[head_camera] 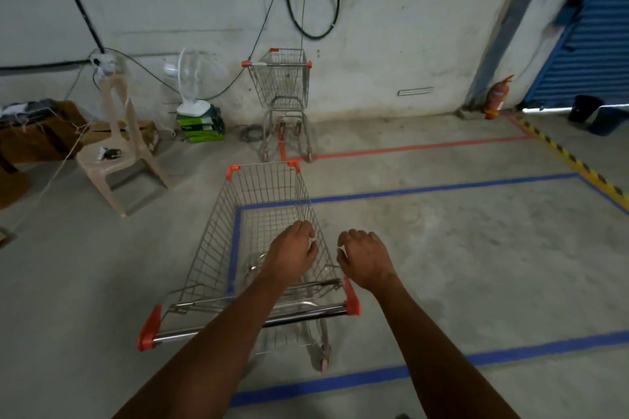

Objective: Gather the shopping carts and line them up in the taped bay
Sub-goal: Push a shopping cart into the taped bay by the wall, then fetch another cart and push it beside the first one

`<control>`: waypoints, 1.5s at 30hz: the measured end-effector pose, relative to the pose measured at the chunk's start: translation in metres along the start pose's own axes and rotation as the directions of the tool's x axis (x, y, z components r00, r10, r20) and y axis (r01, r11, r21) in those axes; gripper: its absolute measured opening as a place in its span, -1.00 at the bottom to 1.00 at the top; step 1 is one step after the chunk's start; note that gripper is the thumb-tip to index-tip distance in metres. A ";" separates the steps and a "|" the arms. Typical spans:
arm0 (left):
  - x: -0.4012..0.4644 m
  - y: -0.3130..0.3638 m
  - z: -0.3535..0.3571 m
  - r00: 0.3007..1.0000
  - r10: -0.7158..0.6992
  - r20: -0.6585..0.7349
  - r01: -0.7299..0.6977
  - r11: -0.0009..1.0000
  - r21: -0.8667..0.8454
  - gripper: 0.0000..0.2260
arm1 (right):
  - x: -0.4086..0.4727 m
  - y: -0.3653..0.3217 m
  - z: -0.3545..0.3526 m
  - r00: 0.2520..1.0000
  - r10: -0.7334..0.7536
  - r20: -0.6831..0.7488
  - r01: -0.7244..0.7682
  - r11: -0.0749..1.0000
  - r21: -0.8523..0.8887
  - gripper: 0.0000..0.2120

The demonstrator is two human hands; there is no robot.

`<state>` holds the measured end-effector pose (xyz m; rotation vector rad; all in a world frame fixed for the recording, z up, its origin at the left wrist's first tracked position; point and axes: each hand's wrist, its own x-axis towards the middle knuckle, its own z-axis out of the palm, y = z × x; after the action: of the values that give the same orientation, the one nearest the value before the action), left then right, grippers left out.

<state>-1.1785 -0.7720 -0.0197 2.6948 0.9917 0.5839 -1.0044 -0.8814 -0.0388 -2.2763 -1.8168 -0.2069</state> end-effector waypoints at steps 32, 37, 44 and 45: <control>0.443 0.076 0.181 0.969 -0.164 -0.185 0.158 0.986 -0.046 -0.90 | 0.343 0.376 0.038 0.993 -0.112 0.046 0.107 0.988 0.114 -0.50; 0.522 0.032 0.188 0.959 -0.207 -0.191 0.201 0.978 -0.051 -0.89 | 0.433 0.399 0.067 0.990 -0.116 0.080 0.106 0.988 0.114 -0.50; 0.629 -0.046 0.211 0.962 -0.216 -0.165 0.221 0.975 0.013 -0.90 | 0.570 0.419 0.117 0.983 -0.152 0.103 0.139 0.983 0.115 -0.49; 0.648 -0.059 0.216 0.962 -0.217 -0.163 0.224 0.974 0.024 -0.89 | 0.594 0.424 0.126 0.982 -0.157 0.107 0.146 0.984 0.104 -0.49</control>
<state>-0.6686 -0.3144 -0.0444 2.5555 1.3387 0.7488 -0.4609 -0.3786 -0.0497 -2.1269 -2.0131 -0.0125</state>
